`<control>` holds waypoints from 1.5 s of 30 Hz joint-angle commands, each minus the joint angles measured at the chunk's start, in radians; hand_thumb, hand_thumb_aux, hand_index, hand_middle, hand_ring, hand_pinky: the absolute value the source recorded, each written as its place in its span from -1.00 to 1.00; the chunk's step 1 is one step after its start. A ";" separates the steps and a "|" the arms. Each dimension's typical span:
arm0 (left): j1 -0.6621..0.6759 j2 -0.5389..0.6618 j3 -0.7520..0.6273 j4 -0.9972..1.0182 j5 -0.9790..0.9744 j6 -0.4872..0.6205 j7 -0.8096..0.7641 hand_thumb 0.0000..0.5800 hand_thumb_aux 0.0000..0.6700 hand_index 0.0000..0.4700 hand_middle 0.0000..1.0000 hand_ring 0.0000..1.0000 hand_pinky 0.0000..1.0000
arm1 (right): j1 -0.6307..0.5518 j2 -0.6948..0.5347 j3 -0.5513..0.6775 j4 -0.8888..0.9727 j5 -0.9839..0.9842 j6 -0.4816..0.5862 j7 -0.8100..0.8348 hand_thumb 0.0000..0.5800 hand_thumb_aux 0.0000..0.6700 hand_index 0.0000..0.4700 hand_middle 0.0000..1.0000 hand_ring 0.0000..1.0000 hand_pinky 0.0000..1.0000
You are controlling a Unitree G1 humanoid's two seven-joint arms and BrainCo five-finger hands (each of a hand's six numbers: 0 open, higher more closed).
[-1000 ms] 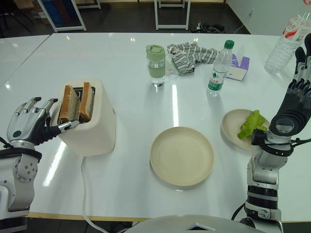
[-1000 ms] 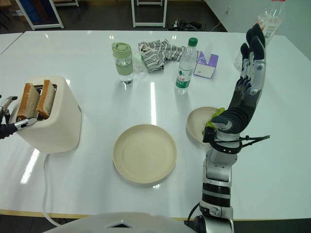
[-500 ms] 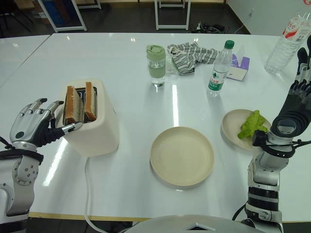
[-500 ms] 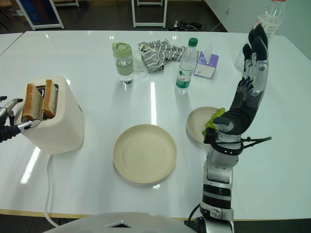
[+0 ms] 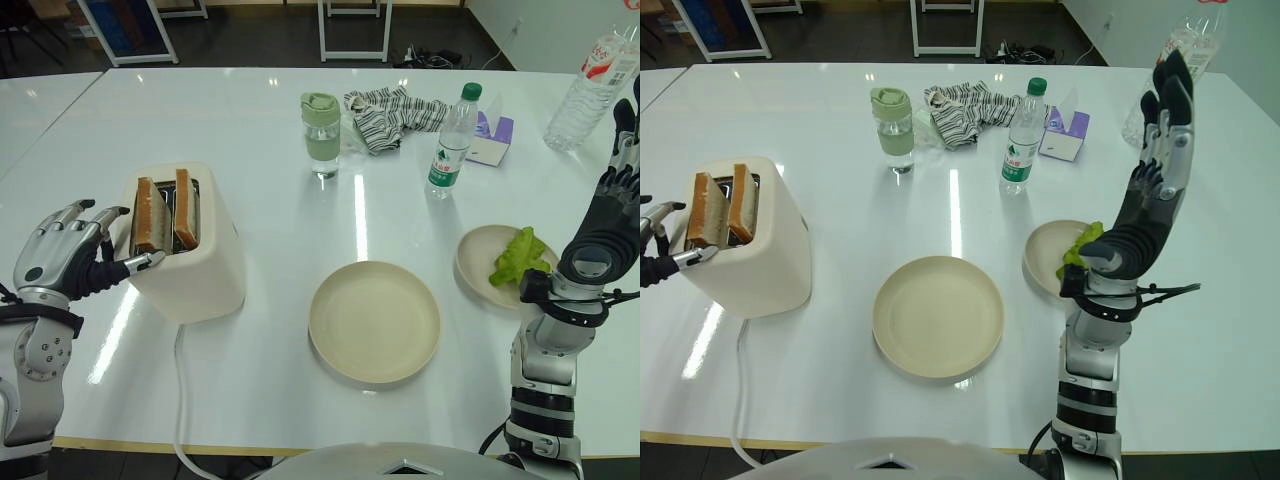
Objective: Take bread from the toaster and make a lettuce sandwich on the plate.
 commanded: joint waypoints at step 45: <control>-0.035 0.020 -0.049 0.052 -0.010 -0.002 -0.077 -0.60 -0.79 -0.79 -1.00 -1.00 -1.00 | 0.012 0.013 0.015 -0.029 -0.032 0.023 -0.017 -1.00 -1.00 -1.00 -1.00 -1.00 -1.00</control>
